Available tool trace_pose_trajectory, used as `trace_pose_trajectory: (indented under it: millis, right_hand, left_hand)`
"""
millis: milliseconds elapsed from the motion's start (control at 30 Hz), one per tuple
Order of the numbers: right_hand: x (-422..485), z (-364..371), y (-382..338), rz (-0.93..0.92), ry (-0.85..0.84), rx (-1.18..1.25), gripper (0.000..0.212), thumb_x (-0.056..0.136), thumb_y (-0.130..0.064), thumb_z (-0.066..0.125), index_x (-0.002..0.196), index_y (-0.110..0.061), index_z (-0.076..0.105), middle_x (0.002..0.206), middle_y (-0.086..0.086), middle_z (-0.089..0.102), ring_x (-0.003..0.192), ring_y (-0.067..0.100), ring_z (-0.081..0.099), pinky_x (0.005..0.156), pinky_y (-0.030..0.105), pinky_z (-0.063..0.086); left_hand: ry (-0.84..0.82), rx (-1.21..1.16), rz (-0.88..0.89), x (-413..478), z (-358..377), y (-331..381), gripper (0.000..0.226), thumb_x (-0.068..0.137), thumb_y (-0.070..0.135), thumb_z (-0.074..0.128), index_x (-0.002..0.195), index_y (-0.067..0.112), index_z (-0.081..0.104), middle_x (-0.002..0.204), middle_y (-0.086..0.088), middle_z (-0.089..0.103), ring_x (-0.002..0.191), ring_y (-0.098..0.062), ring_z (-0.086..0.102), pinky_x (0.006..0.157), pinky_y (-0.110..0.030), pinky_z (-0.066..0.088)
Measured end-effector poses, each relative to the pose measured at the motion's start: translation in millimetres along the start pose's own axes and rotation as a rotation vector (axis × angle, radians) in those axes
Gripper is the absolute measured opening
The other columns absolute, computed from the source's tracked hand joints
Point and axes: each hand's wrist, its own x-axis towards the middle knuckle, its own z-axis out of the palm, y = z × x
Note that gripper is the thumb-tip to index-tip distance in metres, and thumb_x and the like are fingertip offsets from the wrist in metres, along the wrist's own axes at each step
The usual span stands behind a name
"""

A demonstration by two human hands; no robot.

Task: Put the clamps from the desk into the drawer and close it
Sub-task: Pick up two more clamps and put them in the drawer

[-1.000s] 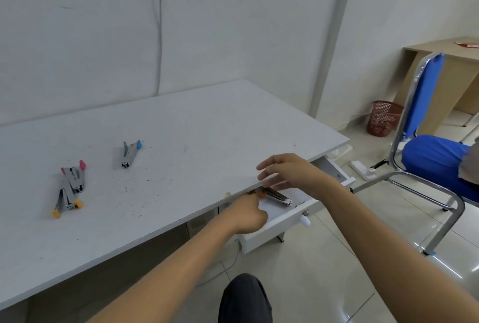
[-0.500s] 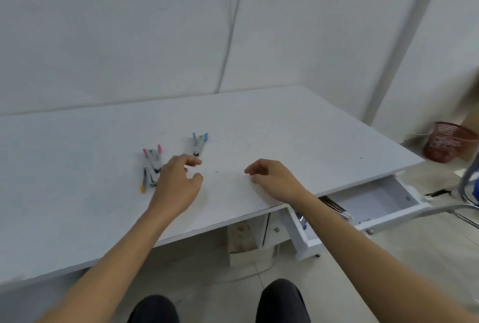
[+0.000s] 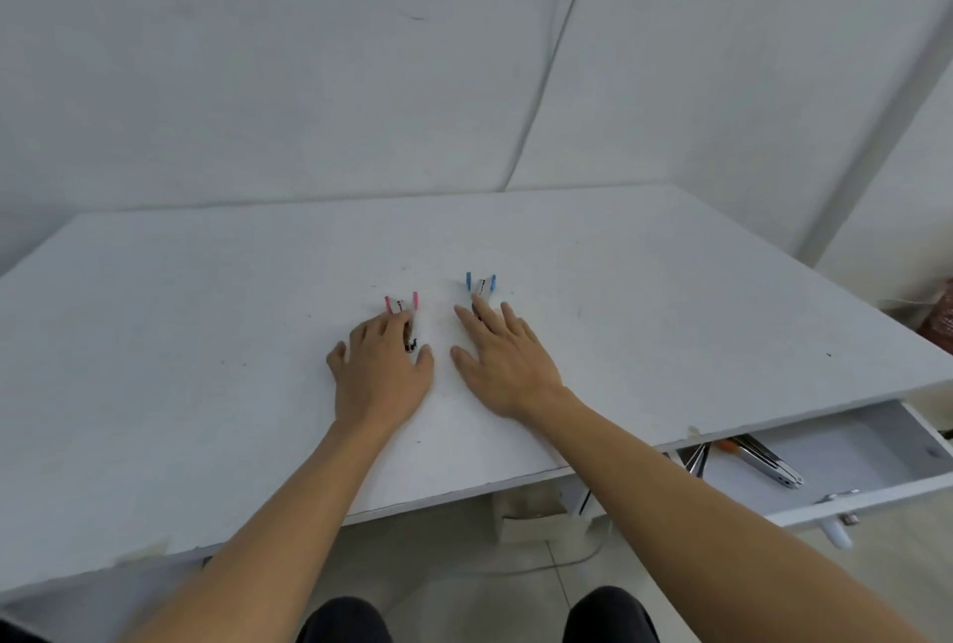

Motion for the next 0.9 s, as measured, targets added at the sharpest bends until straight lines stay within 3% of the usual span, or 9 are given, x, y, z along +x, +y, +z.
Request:
trace_pose_trajectory:
  millis: [133, 267, 400, 500, 567, 633, 700, 767, 900]
  right_hand:
    - [-5, -2, -6, 0.035, 0.219, 0.066, 0.047, 0.1, -0.039, 0.035, 0.133, -0.012, 0.052, 0.148, 0.003, 0.045, 0.137, 0.03, 0.036, 0.112, 0.037, 0.035]
    - [-18, -9, -2, 0.125, 0.453, 0.005, 0.026, 0.097, -0.035, 0.047, 0.114, -0.015, 0.051, 0.113, 0.006, 0.054, 0.097, 0.024, 0.051, 0.086, 0.037, 0.05]
    - [-28, -18, 17, 0.189, 0.352, 0.025, 0.049, 0.099, -0.027, 0.049, 0.145, -0.016, 0.036, 0.134, 0.009, 0.045, 0.113, 0.026, 0.052, 0.094, 0.035, 0.048]
    - [-36, -30, 33, 0.208, 0.227, 0.007, 0.063, 0.1, -0.019, 0.048, 0.154, -0.014, 0.017, 0.138, 0.013, 0.041, 0.117, 0.028, 0.049, 0.093, 0.035, 0.049]
    - [-48, -45, 46, 0.293, 0.149, 0.122, 0.061, 0.099, -0.019, 0.049, 0.152, -0.01, 0.022, 0.131, 0.016, 0.045, 0.113, 0.029, 0.05, 0.089, 0.035, 0.048]
    - [-62, -64, 63, 0.361, 0.085, 0.228, 0.048, 0.097, -0.021, 0.051, 0.141, -0.003, 0.042, 0.125, 0.016, 0.054, 0.109, 0.031, 0.055, 0.088, 0.038, 0.05]
    - [-80, -83, 83, 0.437, 0.066, 0.495, 0.036, 0.096, -0.021, 0.056, 0.128, -0.004, 0.059, 0.113, 0.01, 0.063, 0.099, 0.027, 0.061, 0.08, 0.034, 0.053]
    - [-108, -101, 105, 0.523, 0.072, 0.946, 0.02, 0.095, -0.017, 0.058, 0.108, -0.007, 0.069, 0.087, 0.004, 0.064, 0.073, 0.018, 0.057, 0.06, 0.023, 0.044]
    - [-167, -127, 165, 0.609, 0.169, 1.758, 0.025, 0.094, -0.014, 0.051, 0.11, -0.002, 0.067, 0.081, 0.009, 0.062, 0.051, 0.014, 0.054, 0.039, 0.02, 0.042]
  left_hand:
    - [0.081, 0.112, 0.242, -10, -2, 6, 0.031, 0.085, 0.031, 0.052, 0.114, 0.023, 0.061, 0.121, 0.004, 0.065, 0.126, -0.022, 0.045, 0.104, -0.049, 0.03]
    - [0.125, 0.162, 0.357, -13, -3, 10, 0.023, 0.083, 0.041, 0.056, 0.096, 0.023, 0.063, 0.102, 0.006, 0.068, 0.11, -0.019, 0.054, 0.097, -0.041, 0.032]
    - [0.113, 0.195, 0.419, -18, -4, 17, 0.027, 0.089, 0.046, 0.054, 0.095, 0.021, 0.062, 0.093, 0.003, 0.068, 0.092, -0.017, 0.058, 0.084, -0.034, 0.036]
    - [0.072, 0.216, 0.441, -28, 0, 29, 0.032, 0.094, 0.041, 0.049, 0.116, 0.019, 0.056, 0.106, 0.001, 0.066, 0.095, -0.018, 0.057, 0.084, -0.03, 0.037]
    - [0.042, 0.258, 0.384, -33, 3, 40, 0.039, 0.096, 0.028, 0.049, 0.132, 0.014, 0.046, 0.12, -0.003, 0.061, 0.107, -0.021, 0.055, 0.096, -0.036, 0.037]
    - [-0.003, 0.349, 0.329, -37, 7, 58, 0.038, 0.094, 0.014, 0.044, 0.132, 0.012, 0.045, 0.12, -0.005, 0.057, 0.108, -0.023, 0.051, 0.097, -0.038, 0.033]
    - [-0.038, 0.426, 0.327, -43, 9, 77, 0.031, 0.089, 0.006, 0.043, 0.118, 0.012, 0.053, 0.111, -0.005, 0.054, 0.101, -0.022, 0.049, 0.088, -0.035, 0.033]
    - [-0.044, 0.445, 0.363, -47, 14, 100, 0.028, 0.088, 0.004, 0.042, 0.11, 0.012, 0.057, 0.106, -0.005, 0.053, 0.097, -0.021, 0.049, 0.084, -0.033, 0.032]
    - [-0.102, 0.203, 0.386, -56, 21, 148, 0.024, 0.093, 0.008, 0.042, 0.115, 0.01, 0.052, 0.108, -0.007, 0.049, 0.09, -0.02, 0.052, 0.083, -0.032, 0.036]
